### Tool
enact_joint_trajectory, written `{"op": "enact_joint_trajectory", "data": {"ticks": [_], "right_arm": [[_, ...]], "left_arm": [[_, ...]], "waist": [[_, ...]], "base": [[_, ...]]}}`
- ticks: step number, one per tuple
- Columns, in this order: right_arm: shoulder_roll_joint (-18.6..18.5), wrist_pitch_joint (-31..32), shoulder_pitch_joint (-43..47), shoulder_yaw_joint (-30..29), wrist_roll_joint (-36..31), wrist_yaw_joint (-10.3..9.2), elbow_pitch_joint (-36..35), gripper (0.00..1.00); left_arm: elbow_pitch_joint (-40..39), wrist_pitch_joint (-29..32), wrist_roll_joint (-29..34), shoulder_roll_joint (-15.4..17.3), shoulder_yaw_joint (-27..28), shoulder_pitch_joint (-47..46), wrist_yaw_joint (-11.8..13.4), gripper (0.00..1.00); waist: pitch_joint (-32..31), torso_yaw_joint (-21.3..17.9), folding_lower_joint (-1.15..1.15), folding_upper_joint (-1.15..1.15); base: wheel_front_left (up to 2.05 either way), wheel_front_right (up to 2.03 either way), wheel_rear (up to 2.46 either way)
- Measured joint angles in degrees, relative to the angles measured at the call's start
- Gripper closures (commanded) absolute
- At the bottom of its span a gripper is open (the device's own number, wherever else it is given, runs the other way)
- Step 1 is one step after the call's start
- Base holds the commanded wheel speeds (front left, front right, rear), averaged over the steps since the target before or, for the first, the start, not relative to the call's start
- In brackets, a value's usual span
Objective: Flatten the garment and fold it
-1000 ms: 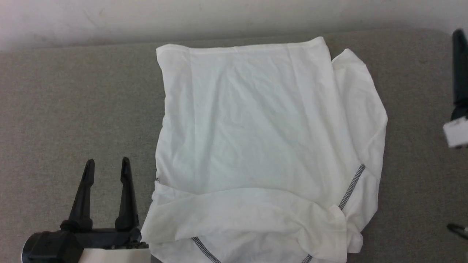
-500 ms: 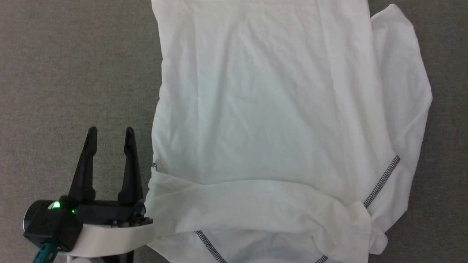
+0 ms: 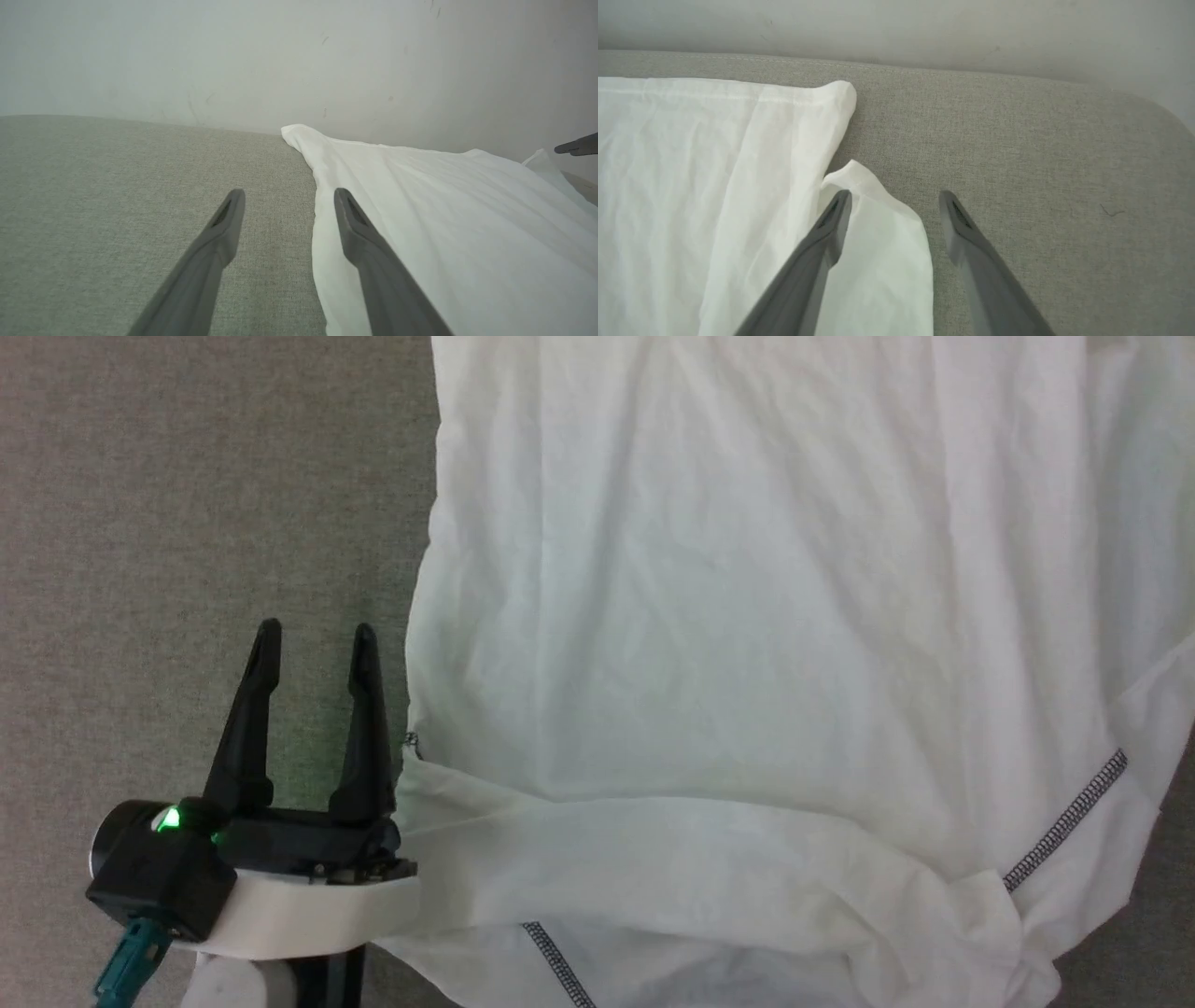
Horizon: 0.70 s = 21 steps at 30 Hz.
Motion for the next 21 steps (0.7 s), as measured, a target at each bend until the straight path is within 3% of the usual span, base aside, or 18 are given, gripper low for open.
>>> {"op": "enact_joint_trajectory", "data": {"ticks": [15, 16, 17, 18, 21], "right_arm": [[-1.31, 4.66, -0.36, 0.60, -0.94, 0.00, -1.12, 0.00], [-1.33, 4.81, -0.36, 0.51, -0.96, 0.00, -1.18, 0.20], [-1.32, 5.20, -0.37, 0.24, -1.05, 0.00, -1.21, 0.62], [-1.30, 5.32, -0.37, -0.04, -1.26, 0.00, -1.23, 0.96], [-1.12, 5.41, -0.36, -0.35, -2.05, 0.00, -1.66, 1.00]], "left_arm": [[1.90, 0.00, 0.54, -2.57, 0.30, -2.50, -2.57, 0.00], [2.02, 0.00, 0.59, -2.75, 0.36, -2.54, -2.86, 0.00], [2.15, 0.00, 0.59, -2.94, 0.47, -2.57, -3.08, 0.00], [2.26, 0.00, 0.60, -3.13, 0.62, -2.60, -3.28, 0.00], [2.82, 0.00, 0.94, -3.57, 1.12, -2.69, -3.58, 0.00]], "waist": [[3.93, 3.32, -0.01, 0.00], [4.06, 3.47, -0.01, 0.00], [4.20, 3.60, -0.01, 0.00], [4.32, 3.71, -0.01, 0.00], [4.33, 3.78, 0.00, 0.00]], "base": [[0.00, 0.00, 0.00], [0.00, 0.00, 0.00], [0.00, 0.00, 0.00], [0.00, 0.00, 0.00], [0.00, 0.00, 0.00]]}}
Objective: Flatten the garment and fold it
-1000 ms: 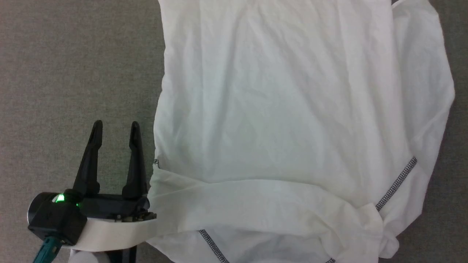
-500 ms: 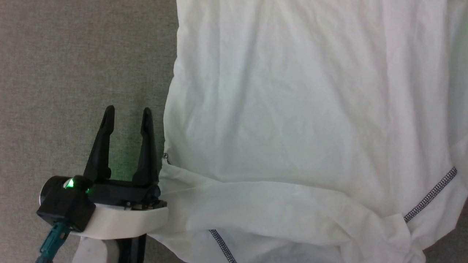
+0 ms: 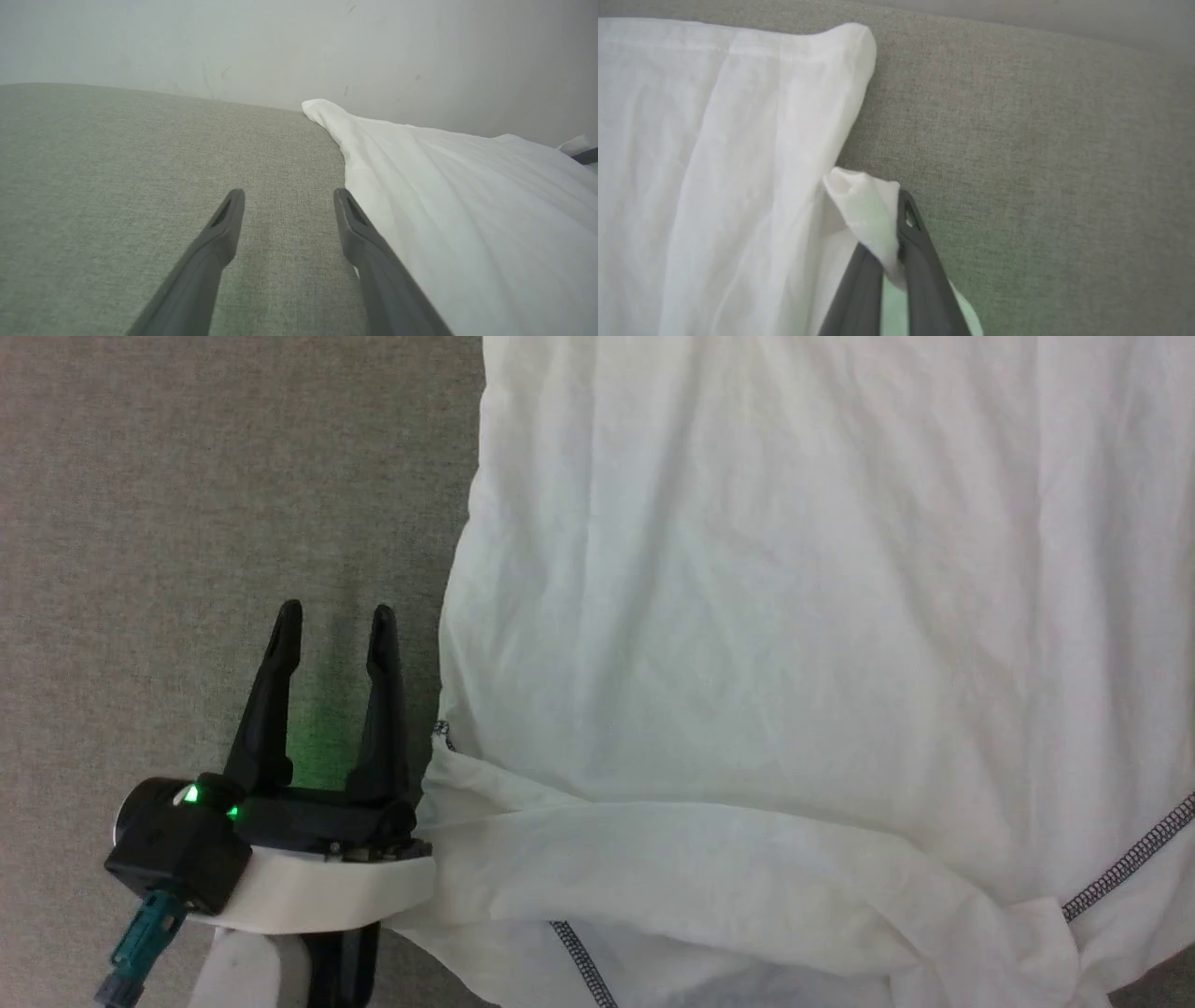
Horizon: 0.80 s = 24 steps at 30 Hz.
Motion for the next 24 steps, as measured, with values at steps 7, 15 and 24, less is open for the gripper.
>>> {"op": "enact_joint_trajectory", "data": {"ticks": [7, 15, 24], "right_arm": [[1.20, -5.91, 0.24, -0.68, 0.36, 0.00, -0.45, 1.00], [0.89, -13.58, 5.28, -2.91, 5.83, 0.00, -1.63, 1.00], [-3.13, -18.63, 18.94, -13.95, 9.26, 0.00, -2.90, 1.00]], "left_arm": [[1.30, 0.00, 0.51, -0.56, 1.27, 0.05, -0.91, 0.00], [2.15, 0.00, 1.14, -0.73, 3.41, 3.75, -0.91, 0.00], [0.75, 1.20, 1.03, 0.10, 5.94, 11.73, 0.32, 0.00]], "waist": [[-2.72, -0.67, 0.00, 0.00], [-9.53, -2.05, -0.01, 0.00], [-19.77, -4.11, -0.02, 0.00]], "base": [[0.00, 0.00, 0.00], [0.00, 0.00, 0.00], [0.00, 0.00, 0.00]]}}
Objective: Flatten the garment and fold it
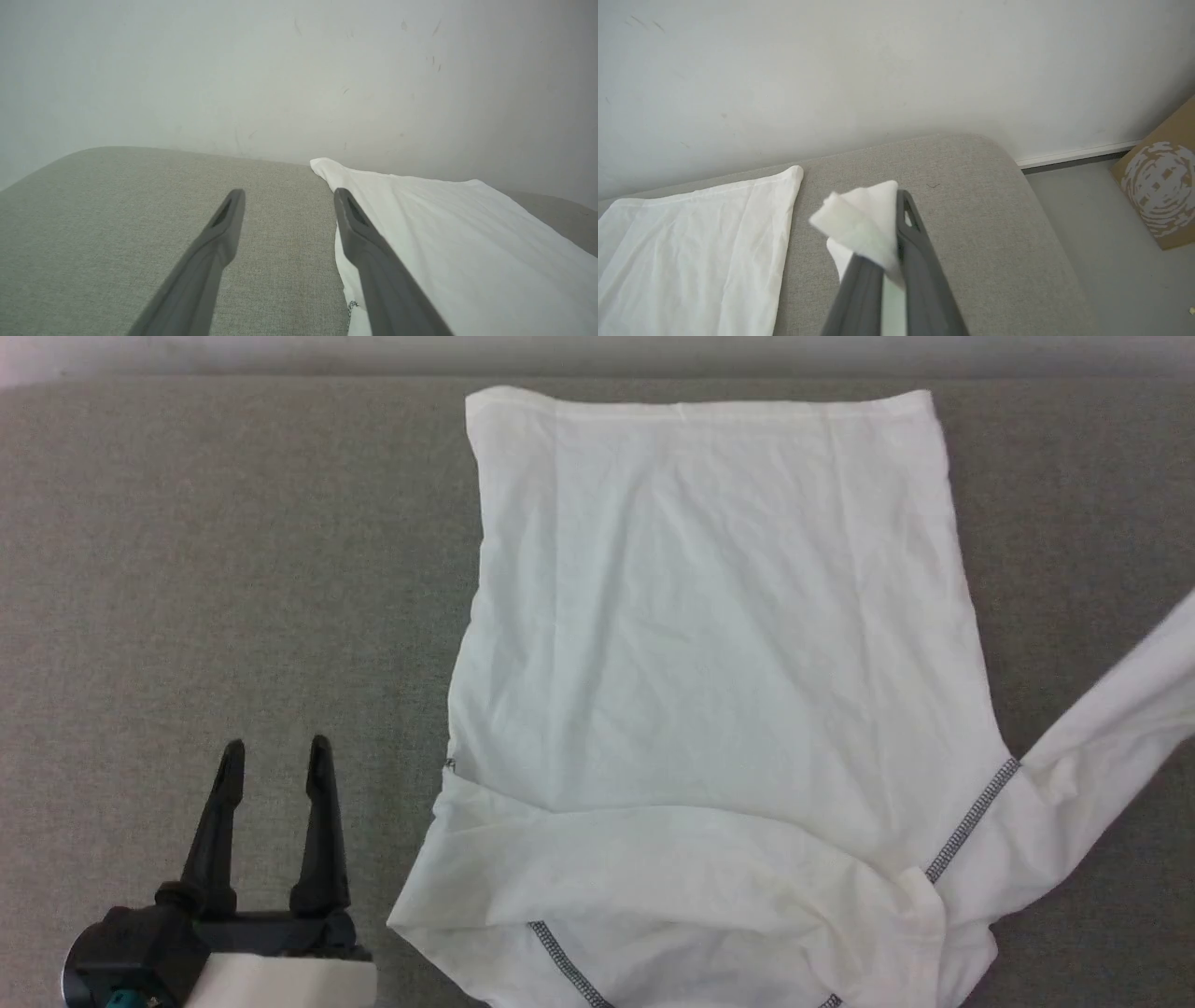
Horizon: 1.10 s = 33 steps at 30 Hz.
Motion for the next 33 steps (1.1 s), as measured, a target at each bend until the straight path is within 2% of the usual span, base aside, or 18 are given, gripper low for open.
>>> {"op": "enact_joint_trajectory", "data": {"ticks": [4, 8, 16, 19, 24, 33], "right_arm": [[-1.07, -1.88, 7.00, -6.22, 1.32, 0.00, 0.16, 1.00], [-0.44, -3.52, 14.60, -11.44, 2.53, 0.00, 0.53, 1.00], [1.68, -4.85, 24.05, -16.02, 2.54, 0.00, -1.97, 1.00], [2.18, -4.86, 25.10, -14.84, 3.60, 0.00, -4.91, 1.00], [2.86, -4.79, 25.69, -9.73, 5.73, 0.00, -11.49, 1.00], [2.89, -4.22, 25.14, 5.89, 9.47, 0.00, -22.24, 1.00]], "left_arm": [[-1.42, 0.92, -0.08, 0.36, 0.60, 2.87, 0.63, 0.00], [-2.40, 1.49, -0.16, 0.44, 1.13, 5.49, 1.37, 0.00], [-3.48, 2.77, -0.65, 0.48, 1.44, 8.86, 2.37, 0.00], [-4.00, 3.02, -0.66, 0.51, 1.47, 9.89, 2.85, 0.00], [-4.71, 3.53, -0.67, 0.46, 1.41, 11.76, 3.25, 0.00], [-6.11, 3.96, -0.68, 0.71, 1.15, 13.12, 3.39, 0.00]], "waist": [[-4.18, -1.09, 0.00, 0.00], [-7.88, -2.17, 0.00, 0.00], [-14.10, -3.91, 0.00, 0.00], [-16.13, -4.36, 0.01, 0.00], [-18.97, -4.83, 0.01, 0.00], [-20.17, -4.13, 0.02, 0.00]], "base": [[0.00, 0.00, 0.00], [0.00, 0.00, 0.00], [0.00, 0.00, 0.00], [0.00, 0.00, 0.00], [0.00, 0.00, 0.00], [0.00, 0.00, 0.00]]}}
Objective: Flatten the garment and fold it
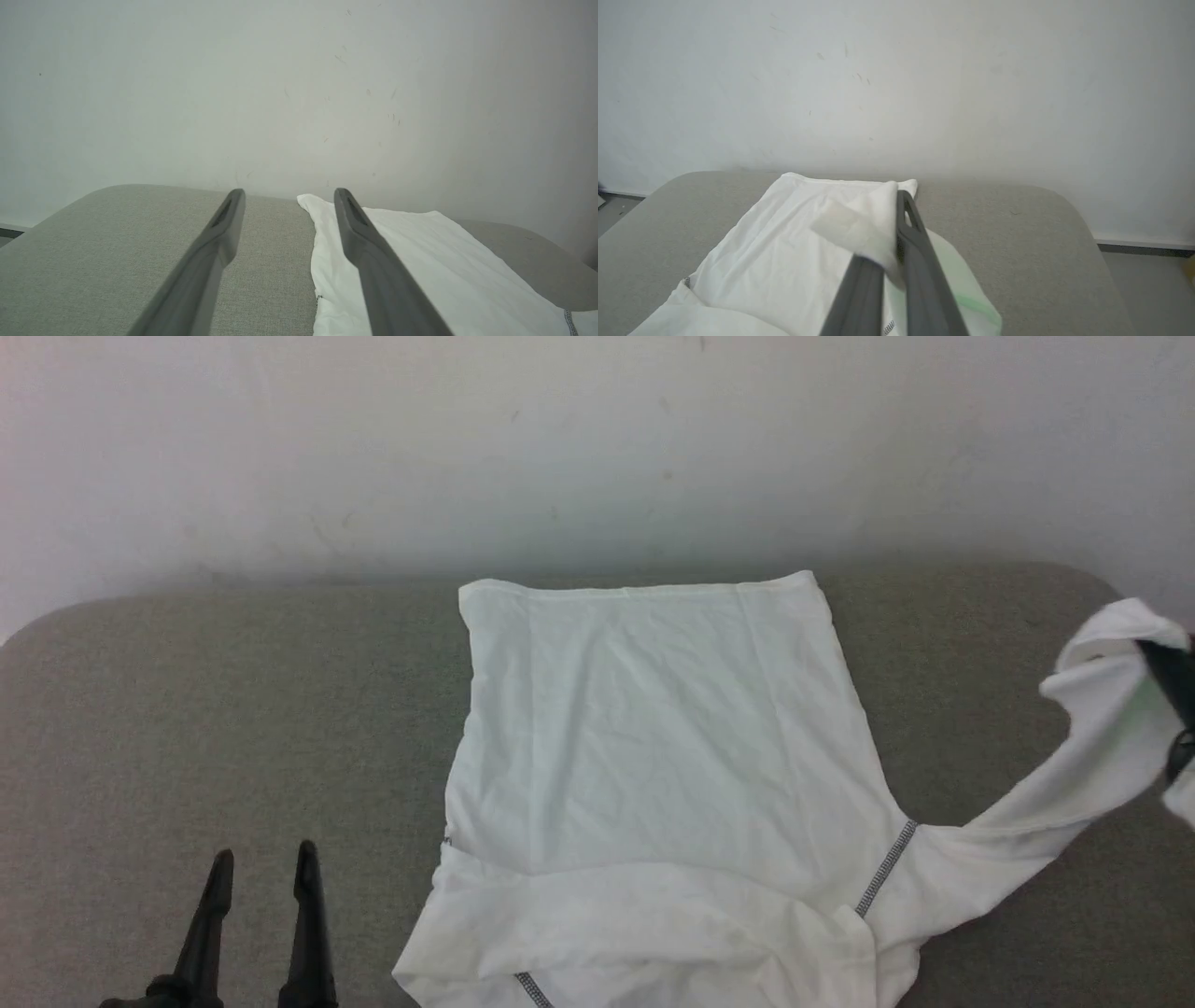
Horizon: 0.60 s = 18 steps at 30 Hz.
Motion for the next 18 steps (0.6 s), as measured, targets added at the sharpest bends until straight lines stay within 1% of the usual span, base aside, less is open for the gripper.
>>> {"op": "enact_joint_trajectory", "data": {"ticks": [5, 9, 13, 18], "right_arm": [[3.08, 1.04, -1.94, 11.58, -0.19, 0.00, -4.95, 1.00], [5.23, 1.37, -5.00, 21.53, -1.12, 0.00, -5.71, 1.00], [8.93, -0.51, -8.78, 30.73, -1.74, 0.00, -3.14, 1.00], [13.41, -4.85, -13.02, 39.25, -3.85, 0.00, 4.85, 1.00]], "left_arm": [[0.00, 0.49, 0.01, 0.01, -0.71, -0.05, 0.00, 0.00], [0.14, 0.49, 0.00, 0.04, -1.07, -0.17, 0.00, 0.00], [0.32, 0.48, -0.02, 0.12, -1.20, -0.32, 0.00, 0.00], [0.65, 0.46, -0.43, 0.18, -1.65, -1.16, -0.01, 0.00]], "waist": [[0.54, 1.10, 0.00, 0.00], [0.80, 1.94, 0.00, 0.00], [1.06, 2.77, 0.00, 0.00], [2.06, 3.95, 0.00, 0.00]], "base": [[0.00, 0.00, 0.00], [0.00, 0.00, 0.00], [0.00, 0.00, 0.00], [0.00, 0.00, 0.00]]}}
